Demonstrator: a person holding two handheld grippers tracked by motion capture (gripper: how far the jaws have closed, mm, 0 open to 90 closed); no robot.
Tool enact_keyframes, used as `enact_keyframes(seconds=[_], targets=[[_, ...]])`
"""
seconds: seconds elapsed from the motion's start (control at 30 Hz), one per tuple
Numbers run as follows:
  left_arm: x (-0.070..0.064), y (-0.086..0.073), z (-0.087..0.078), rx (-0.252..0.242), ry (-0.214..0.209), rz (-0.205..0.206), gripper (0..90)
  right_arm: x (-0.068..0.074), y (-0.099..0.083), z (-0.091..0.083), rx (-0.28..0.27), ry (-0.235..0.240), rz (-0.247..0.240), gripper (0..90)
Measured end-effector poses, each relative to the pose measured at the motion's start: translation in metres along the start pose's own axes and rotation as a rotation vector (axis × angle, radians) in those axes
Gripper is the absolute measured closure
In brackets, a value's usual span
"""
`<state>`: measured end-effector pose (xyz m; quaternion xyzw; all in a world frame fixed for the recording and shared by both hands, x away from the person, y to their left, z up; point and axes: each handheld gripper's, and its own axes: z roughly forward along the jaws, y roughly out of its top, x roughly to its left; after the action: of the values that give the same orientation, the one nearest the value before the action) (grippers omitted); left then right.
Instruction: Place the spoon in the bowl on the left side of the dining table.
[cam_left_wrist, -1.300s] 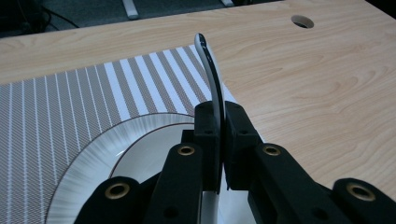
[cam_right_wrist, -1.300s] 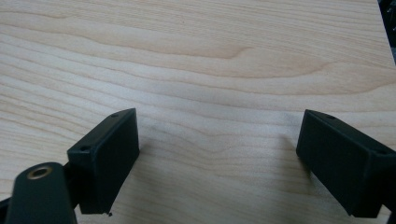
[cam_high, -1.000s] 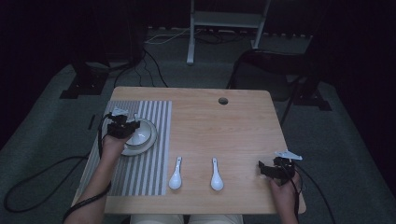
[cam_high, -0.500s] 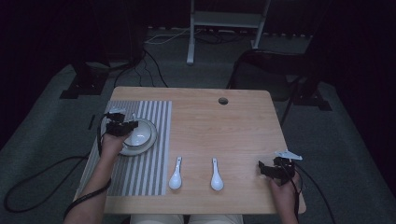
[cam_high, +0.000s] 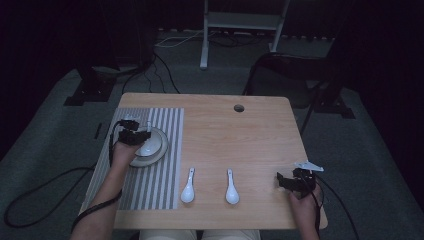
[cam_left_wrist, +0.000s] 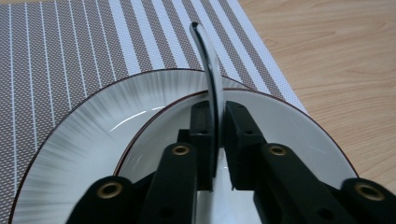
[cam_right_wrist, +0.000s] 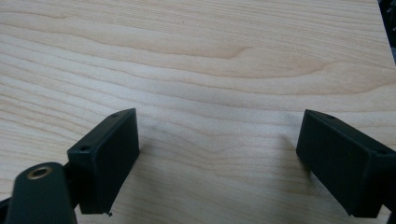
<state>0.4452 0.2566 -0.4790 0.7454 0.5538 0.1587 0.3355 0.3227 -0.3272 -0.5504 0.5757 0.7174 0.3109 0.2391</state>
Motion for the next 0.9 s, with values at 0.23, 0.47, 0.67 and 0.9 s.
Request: enact_keyframes(seconds=[0.23,0.47,0.67,0.9], targets=[[-0.004,0.001,0.0,0.005,0.003,0.019,64.1,0.0,0.0,0.0,0.0,0.0,0.0,12.4],[-0.008,-0.008,-0.01,-0.019,0.052,0.027,46.2,0.0,0.0,0.0,0.0,0.0,0.0,12.5],[-0.013,-0.015,-0.021,-0.018,0.079,0.015,28.0,0.0,0.0,0.0,0.0,0.0,0.0,12.5],[-0.02,-0.018,-0.033,-0.018,0.027,0.031,18.0,0.0,0.0,0.0,0.0,0.0,0.0,12.5]])
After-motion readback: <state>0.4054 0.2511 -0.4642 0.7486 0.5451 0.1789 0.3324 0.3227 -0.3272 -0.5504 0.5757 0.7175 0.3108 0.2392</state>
